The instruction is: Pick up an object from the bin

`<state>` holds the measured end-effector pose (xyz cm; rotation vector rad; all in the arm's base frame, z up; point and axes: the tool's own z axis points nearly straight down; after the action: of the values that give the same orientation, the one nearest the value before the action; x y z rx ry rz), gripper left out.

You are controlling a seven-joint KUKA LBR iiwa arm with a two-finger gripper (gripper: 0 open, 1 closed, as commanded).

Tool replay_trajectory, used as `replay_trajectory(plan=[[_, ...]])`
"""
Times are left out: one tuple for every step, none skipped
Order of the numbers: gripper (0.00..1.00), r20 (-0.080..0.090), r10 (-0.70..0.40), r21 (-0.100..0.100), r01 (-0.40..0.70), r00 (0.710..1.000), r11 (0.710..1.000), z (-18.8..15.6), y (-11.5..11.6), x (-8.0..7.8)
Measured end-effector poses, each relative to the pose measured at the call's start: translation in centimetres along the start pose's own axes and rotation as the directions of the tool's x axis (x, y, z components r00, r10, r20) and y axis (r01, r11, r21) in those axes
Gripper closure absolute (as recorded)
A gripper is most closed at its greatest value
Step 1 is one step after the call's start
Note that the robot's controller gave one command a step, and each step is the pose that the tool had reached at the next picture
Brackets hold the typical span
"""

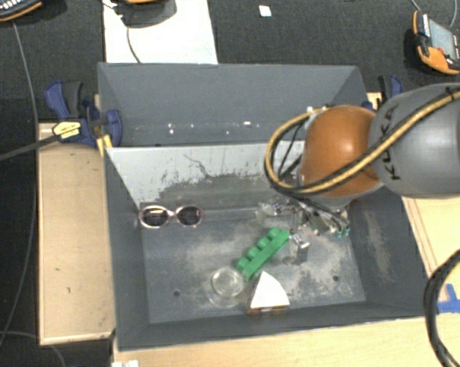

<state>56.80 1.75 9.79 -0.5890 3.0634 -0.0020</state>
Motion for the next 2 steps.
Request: replay_trajectory(plan=[[0.0, 0.002, -0.054, 0.001, 0.054, 0.999, 0.999, 1.2, -0.2, -0.9], [0.0, 0.003, 0.031, -0.001, -0.031, 1.0, 1.0, 0.9, -1.6, 1.3]])
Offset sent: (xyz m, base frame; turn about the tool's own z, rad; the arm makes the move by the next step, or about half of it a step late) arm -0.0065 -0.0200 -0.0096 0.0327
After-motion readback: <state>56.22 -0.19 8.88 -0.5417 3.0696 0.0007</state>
